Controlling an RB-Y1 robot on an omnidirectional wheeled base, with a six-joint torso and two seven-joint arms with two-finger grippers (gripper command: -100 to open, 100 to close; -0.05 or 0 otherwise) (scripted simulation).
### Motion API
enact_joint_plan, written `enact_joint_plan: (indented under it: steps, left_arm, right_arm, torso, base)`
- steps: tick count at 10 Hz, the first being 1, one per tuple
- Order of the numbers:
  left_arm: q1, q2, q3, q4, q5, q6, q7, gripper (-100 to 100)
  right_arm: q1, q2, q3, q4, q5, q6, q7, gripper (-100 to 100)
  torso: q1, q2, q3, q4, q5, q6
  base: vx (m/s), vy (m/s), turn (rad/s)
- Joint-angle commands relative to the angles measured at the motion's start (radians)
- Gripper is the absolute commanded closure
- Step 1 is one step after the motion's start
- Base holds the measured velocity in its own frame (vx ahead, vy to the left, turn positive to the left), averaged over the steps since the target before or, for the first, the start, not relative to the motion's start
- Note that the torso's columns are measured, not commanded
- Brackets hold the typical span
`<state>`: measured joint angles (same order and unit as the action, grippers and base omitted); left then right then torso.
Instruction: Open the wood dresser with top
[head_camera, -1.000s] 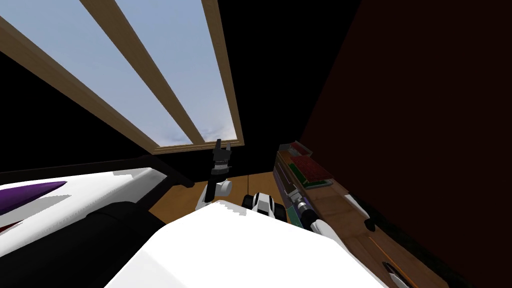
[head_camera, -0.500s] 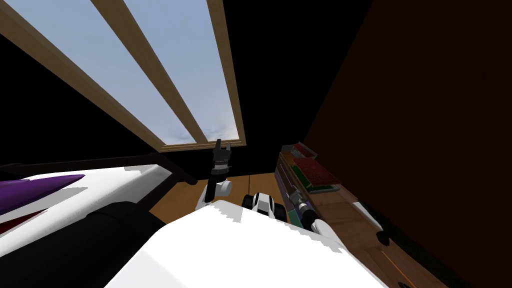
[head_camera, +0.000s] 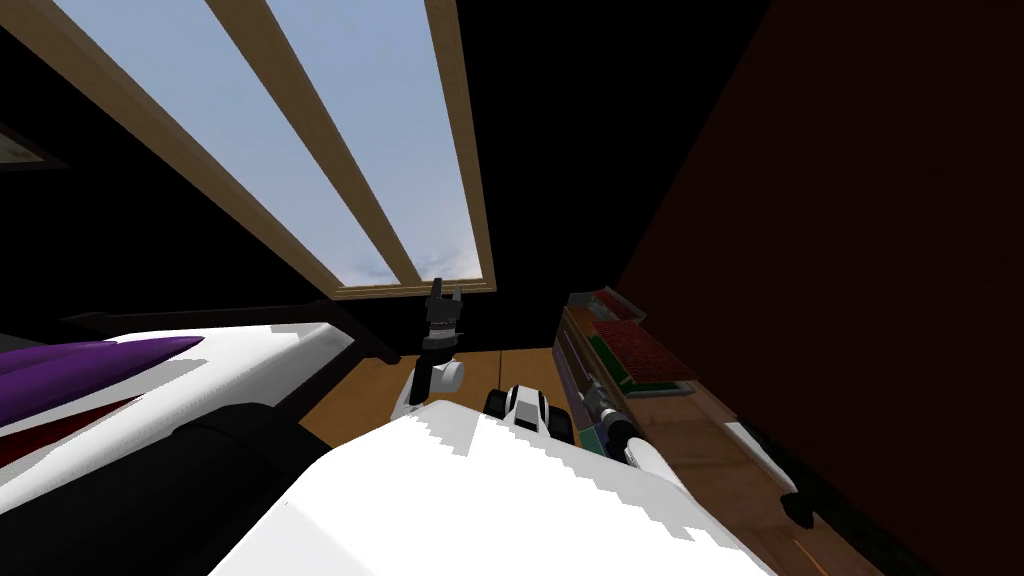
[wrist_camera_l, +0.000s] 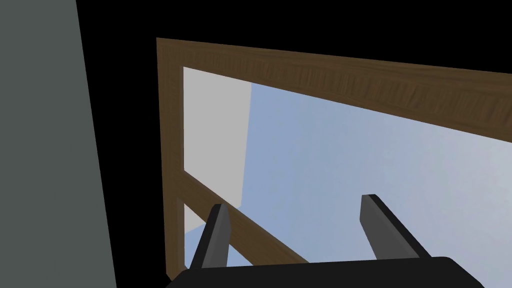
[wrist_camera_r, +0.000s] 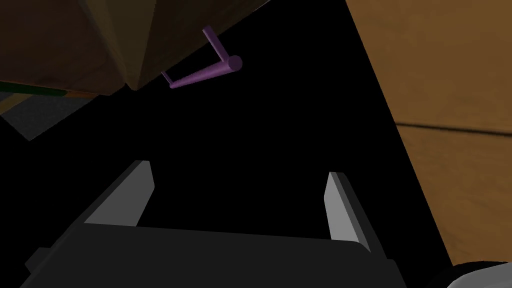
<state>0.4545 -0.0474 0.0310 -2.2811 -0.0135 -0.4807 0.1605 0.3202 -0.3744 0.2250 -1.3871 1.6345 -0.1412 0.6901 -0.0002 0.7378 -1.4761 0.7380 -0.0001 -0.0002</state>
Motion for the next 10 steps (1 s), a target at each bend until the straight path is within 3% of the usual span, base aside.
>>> enact_joint_plan:
  steps: [1, 2, 4, 5, 7, 8, 10]
  left_arm:
    - [0.0, 0.0, 0.0, 0.0, 0.0, 0.0, 0.0, 0]
    - [0.0, 0.0, 0.0, 0.0, 0.0, 0.0, 0.0, 0]
    - [0.0, 0.0, 0.0, 0.0, 0.0, 0.0, 0.0, 0]
    - [0.0, 0.0, 0.0, 0.0, 0.0, 0.0, 0.0, 0]
    - [0.0, 0.0, 0.0, 0.0, 0.0, 0.0, 0.0, 0]
    - [0.0, 0.0, 0.0, 0.0, 0.0, 0.0, 0.0, 0]
    - [0.0, 0.0, 0.0, 0.0, 0.0, 0.0, 0.0, 0]
  right_arm:
    - [-0.016, -0.009, -0.002, 0.042, 0.053, 0.009, 0.059, -100]
    - [-0.016, -0.009, -0.002, 0.042, 0.053, 0.009, 0.059, -100]
    - [-0.037, -0.028, 0.004, 0.085, 0.133, 0.024, 0.096, -100]
    - [-0.037, -0.028, 0.004, 0.085, 0.133, 0.024, 0.096, -100]
    - [-0.054, -0.045, 0.008, 0.122, 0.195, 0.037, 0.127, -100]
    - [-0.054, -0.045, 0.008, 0.122, 0.178, 0.037, 0.127, -100]
    - [-0.061, -0.052, 0.01, 0.136, 0.219, 0.042, 0.14, -100]
  torso:
    - [0.0, 0.0, 0.0, 0.0, 0.0, 0.0]
    - [0.0, 0.0, 0.0, 0.0, 0.0, 0.0]
    - [0.0, 0.0, 0.0, 0.0, 0.0, 0.0]
    - [0.0, 0.0, 0.0, 0.0, 0.0, 0.0]
    - [0.0, 0.0, 0.0, 0.0, 0.0, 0.0]
    - [0.0, 0.0, 0.0, 0.0, 0.0, 0.0]
    - [0.001, 0.001, 0.001, 0.0, 0.0, 0.0]
  base:
    - [0.023, -0.006, 0.093]
    - [0.019, -0.008, 0.051]
    - [0.025, -0.009, 0.102]
    - [0.024, -0.013, 0.04]
    - [0.021, -0.011, 0.071]
    - [0.016, -0.012, 0.036]
    - [0.007, -0.005, 0.016]
